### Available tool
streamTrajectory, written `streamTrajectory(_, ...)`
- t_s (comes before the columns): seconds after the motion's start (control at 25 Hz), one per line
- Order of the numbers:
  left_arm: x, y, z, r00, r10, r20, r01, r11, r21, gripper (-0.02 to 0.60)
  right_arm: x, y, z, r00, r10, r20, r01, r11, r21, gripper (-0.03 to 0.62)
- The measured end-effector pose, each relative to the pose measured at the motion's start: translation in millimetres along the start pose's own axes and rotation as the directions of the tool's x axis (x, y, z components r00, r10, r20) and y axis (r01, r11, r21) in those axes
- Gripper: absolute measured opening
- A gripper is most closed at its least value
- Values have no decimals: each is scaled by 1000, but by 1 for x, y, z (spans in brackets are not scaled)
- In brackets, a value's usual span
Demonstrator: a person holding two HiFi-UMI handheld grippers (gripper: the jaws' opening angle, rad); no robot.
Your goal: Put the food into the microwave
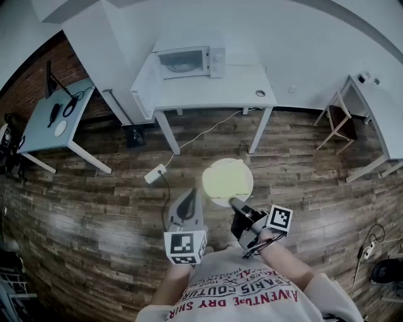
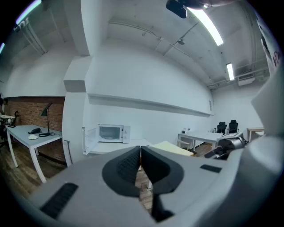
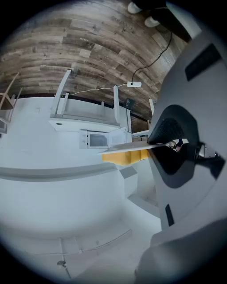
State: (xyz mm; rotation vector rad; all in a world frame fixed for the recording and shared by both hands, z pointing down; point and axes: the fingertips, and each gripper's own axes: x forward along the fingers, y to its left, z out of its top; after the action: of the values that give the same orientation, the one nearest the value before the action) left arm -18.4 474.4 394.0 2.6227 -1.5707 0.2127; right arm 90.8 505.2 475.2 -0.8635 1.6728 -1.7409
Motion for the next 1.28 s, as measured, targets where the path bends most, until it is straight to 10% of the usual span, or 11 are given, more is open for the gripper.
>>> streamTrajectory(1.28,-6,88,-33,999,-29,-46,27,998,-48,8,67,-21,-25,998,-28,64,27,999,19,23)
